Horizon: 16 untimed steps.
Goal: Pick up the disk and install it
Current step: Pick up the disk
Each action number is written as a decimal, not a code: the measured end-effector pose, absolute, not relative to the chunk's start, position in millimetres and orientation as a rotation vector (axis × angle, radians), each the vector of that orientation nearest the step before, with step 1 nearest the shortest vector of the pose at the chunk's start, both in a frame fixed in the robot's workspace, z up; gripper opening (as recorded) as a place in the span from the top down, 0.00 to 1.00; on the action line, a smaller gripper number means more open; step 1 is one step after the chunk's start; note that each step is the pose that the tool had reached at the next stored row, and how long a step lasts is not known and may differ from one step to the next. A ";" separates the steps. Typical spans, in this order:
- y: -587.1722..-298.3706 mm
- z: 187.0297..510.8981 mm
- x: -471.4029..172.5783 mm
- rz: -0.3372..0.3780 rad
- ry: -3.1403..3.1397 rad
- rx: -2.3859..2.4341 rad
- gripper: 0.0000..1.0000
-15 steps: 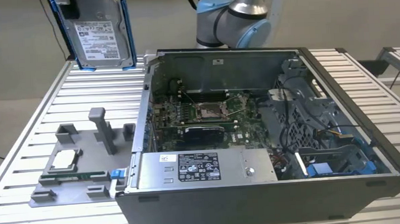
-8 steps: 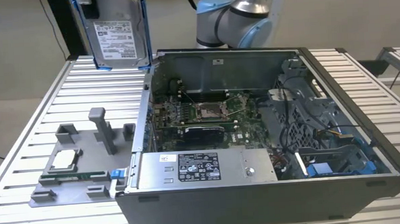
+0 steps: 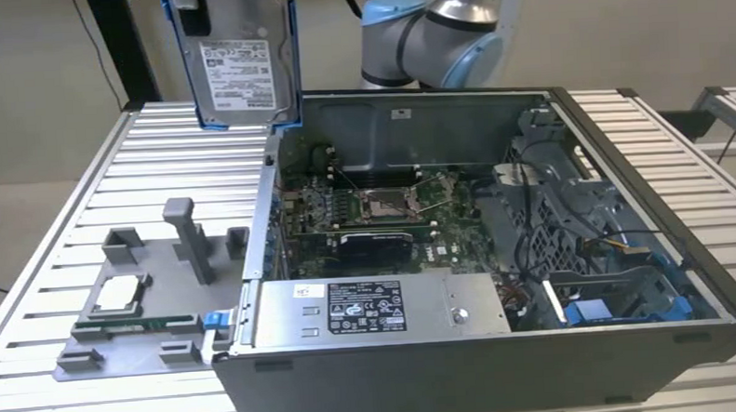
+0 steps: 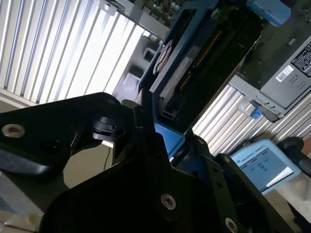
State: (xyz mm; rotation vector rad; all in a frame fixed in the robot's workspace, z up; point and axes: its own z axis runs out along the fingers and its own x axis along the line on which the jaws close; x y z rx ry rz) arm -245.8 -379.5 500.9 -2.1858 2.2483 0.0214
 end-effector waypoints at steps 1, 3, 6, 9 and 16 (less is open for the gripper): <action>-380.5 500.8 -243.9 0.022 2.248 -2.186 1.00; -382.8 500.6 -240.5 0.022 2.249 -2.185 1.00; -386.1 500.5 -238.1 0.022 2.252 -2.182 1.00; -388.1 500.3 -236.1 0.022 2.255 -2.179 1.00; -391.1 500.2 -209.6 0.023 2.256 -2.179 1.00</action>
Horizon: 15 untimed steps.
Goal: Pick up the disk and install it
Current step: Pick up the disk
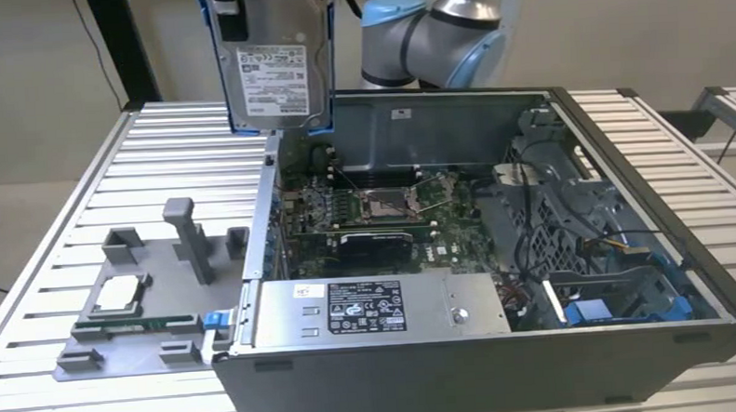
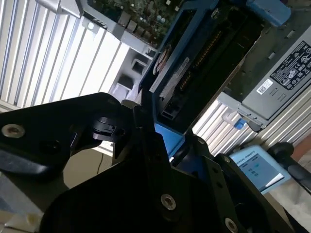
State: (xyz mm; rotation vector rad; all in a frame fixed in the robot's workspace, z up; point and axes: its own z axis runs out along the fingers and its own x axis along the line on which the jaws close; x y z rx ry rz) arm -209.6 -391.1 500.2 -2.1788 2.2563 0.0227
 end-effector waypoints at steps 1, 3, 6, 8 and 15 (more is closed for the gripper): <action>-391.4 500.1 -205.0 0.023 2.256 -2.179 1.00; -392.2 500.2 -195.7 0.023 2.256 -2.179 1.00; -393.5 500.1 -183.0 0.023 2.257 -2.179 1.00; -394.4 500.1 -174.8 0.024 2.257 -2.179 1.00; -397.9 500.0 -147.0 0.024 2.257 -2.179 1.00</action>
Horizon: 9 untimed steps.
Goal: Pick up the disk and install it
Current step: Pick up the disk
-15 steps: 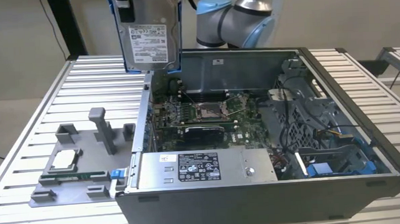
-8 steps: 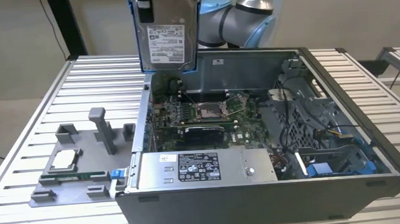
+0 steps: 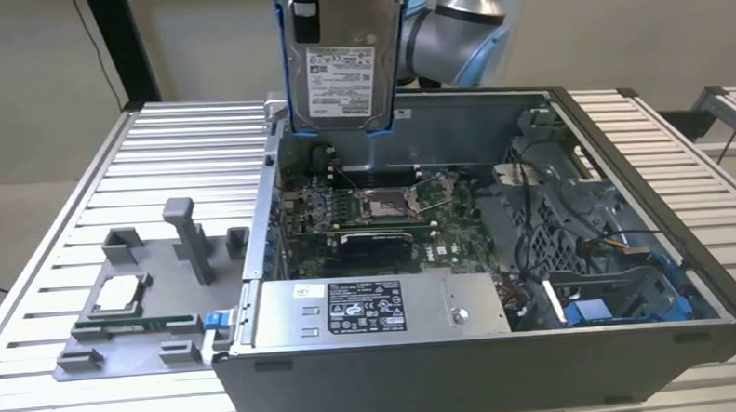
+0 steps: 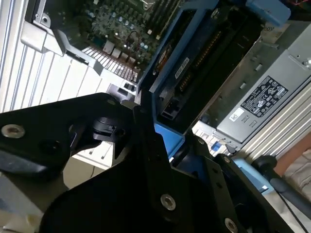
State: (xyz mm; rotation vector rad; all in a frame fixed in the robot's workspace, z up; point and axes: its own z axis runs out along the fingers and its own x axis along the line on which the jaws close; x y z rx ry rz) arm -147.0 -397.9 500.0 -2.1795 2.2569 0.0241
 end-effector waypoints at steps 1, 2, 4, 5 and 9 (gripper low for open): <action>-398.6 500.0 -143.7 0.024 2.257 -2.179 1.00; -399.6 500.0 -140.9 0.024 2.257 -2.180 1.00; -401.7 500.0 -136.5 0.024 2.257 -2.179 1.00; -402.7 500.0 -134.4 0.025 2.258 -2.179 1.00; -407.1 499.9 -125.1 0.025 2.258 -2.179 1.00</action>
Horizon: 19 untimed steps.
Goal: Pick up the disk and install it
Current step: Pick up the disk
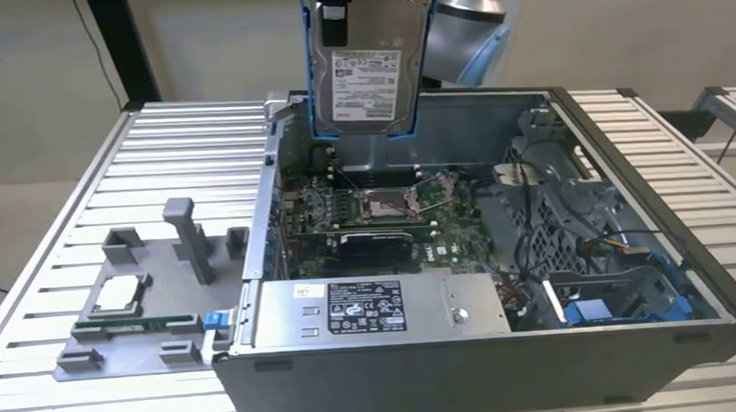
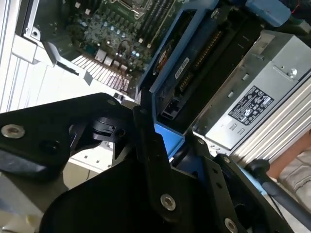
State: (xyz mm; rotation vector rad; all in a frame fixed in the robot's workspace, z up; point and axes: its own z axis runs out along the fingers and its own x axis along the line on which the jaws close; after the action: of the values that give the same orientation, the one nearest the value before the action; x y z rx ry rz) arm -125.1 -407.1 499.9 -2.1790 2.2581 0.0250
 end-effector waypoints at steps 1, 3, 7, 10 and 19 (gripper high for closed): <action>-408.2 499.9 -122.8 0.025 2.258 -2.179 1.00; -410.3 499.9 -117.9 0.025 2.258 -2.179 1.00; -414.8 499.9 -108.2 0.026 2.259 -2.179 1.00; -418.1 499.9 -101.0 0.026 2.259 -2.179 1.00; -428.4 499.8 -78.9 0.028 2.260 -2.179 1.00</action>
State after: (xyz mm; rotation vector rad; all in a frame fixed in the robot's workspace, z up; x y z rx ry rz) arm -78.9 -428.4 499.8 -2.1793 2.2601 0.0275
